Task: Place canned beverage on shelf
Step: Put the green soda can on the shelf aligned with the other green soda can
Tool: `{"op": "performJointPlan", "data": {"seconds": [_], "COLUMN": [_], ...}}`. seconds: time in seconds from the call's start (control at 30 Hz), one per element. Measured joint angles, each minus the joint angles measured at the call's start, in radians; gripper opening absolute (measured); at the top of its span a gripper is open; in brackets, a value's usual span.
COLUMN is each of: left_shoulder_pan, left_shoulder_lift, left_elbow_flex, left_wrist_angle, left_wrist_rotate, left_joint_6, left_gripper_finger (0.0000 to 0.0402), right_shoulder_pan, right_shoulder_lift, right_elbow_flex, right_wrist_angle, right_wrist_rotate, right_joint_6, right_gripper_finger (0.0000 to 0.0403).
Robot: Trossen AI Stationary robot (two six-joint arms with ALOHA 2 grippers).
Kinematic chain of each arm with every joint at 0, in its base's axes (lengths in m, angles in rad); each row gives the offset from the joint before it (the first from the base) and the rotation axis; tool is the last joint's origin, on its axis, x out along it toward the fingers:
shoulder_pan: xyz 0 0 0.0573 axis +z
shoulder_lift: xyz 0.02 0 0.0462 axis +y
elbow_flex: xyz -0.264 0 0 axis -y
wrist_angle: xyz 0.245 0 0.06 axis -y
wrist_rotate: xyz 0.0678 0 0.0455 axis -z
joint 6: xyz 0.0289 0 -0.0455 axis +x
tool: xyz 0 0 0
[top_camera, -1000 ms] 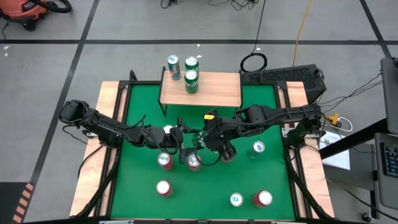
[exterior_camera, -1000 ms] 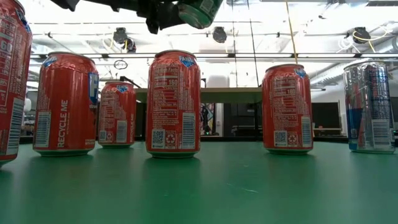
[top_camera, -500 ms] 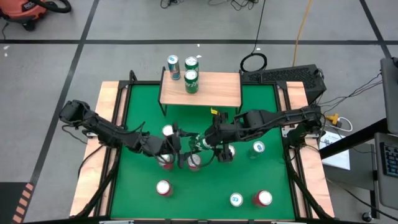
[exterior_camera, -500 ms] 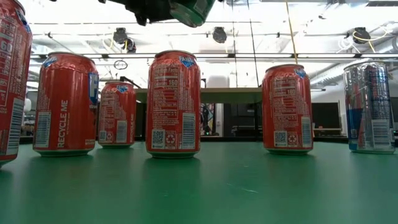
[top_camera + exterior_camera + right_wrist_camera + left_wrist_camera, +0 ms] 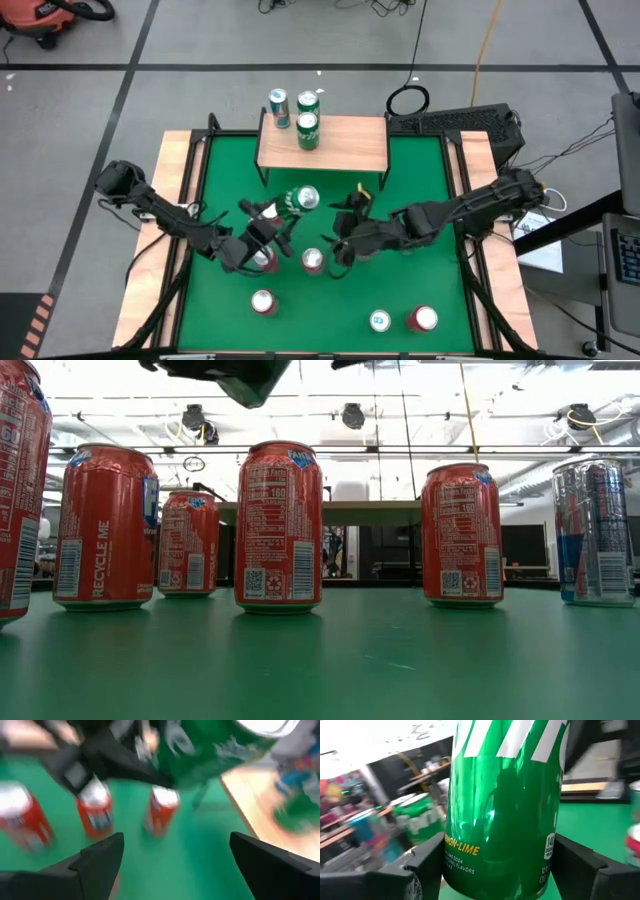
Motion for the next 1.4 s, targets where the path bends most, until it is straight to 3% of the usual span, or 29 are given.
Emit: {"op": "performJointPlan", "data": {"seconds": [0.2,0.4,0.6,0.9,1.4], "left_shoulder_pan": [-0.001,0.004,0.031,0.058,0.148], "left_shoulder_lift": [0.0,0.002,0.002,0.003,0.004], "left_elbow_flex": [0.0,0.001,0.005,0.005,0.02], "left_wrist_angle": [0.027,0.035,0.027,0.023,0.032], "left_wrist_rotate": [-0.065,-0.126,-0.141,-0.113,0.04], "left_joint_6": [-0.002,0.002,0.023,0.052,0.083], "left_gripper_finger": [0.0279,0.0279,0.0279,0.0279,0.0279], "right_shoulder_pan": [-0.035,-0.113,-0.208,-0.295,-0.345], "right_shoulder_lift": [-0.045,-0.045,-0.045,-0.043,-0.003], "right_elbow_flex": [-0.272,-0.387,-0.393,-0.393,-0.39], "right_wrist_angle": [0.633,0.924,1.028,1.101,1.143], "right_wrist_rotate": [-0.004,-0.081,-0.251,-0.39,-0.447], "right_joint_6": [-0.109,-0.102,-0.09,-0.067,-0.059], "right_gripper_finger": [0.0354,0.0355,0.0361,0.0361,0.0361]}}
